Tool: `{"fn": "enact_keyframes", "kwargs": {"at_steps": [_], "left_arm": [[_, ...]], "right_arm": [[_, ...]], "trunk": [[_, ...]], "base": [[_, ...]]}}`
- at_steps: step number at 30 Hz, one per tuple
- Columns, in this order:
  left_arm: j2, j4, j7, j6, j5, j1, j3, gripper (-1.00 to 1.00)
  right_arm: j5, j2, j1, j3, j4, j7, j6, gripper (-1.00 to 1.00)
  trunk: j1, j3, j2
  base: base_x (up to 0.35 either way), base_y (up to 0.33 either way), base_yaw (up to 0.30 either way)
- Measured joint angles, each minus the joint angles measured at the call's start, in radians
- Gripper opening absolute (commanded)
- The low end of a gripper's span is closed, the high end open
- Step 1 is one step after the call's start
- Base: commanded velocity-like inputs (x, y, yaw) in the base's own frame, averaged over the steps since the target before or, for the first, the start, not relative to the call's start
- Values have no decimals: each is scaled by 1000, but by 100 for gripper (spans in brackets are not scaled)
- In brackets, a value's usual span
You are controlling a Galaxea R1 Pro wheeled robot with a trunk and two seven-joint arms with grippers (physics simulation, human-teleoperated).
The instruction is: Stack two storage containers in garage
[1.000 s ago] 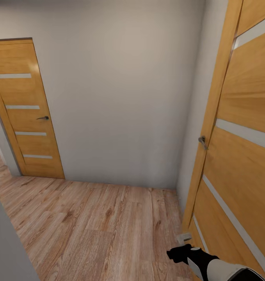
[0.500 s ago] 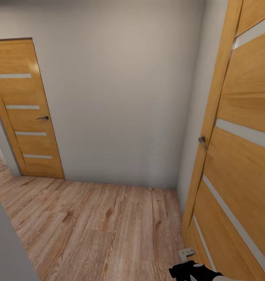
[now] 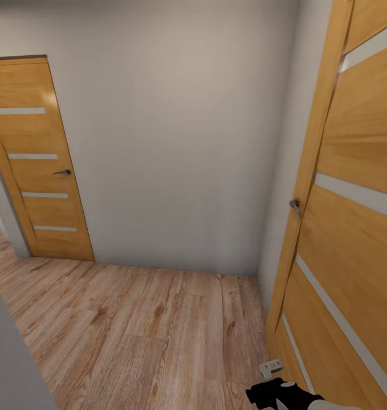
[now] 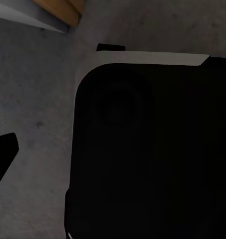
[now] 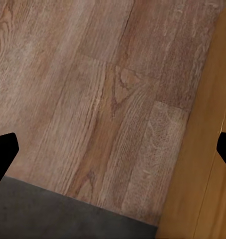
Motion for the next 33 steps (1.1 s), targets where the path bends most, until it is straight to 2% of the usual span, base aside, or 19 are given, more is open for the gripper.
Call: {"fn": "enact_keyframes", "kwargs": {"at_steps": [8,33], "left_arm": [[0,0,0,0,0,0,0,100],[-2,0,0,0,0,0,0,100]], "right_arm": [[-2,4,0,0,0,-57,-1,100],[-10,-4,0,-2,0,-62,-3,100]], "trunk": [[0,0,0],[0,0,0]], "base": [[0,0,-182],[0,0,-4]]}}
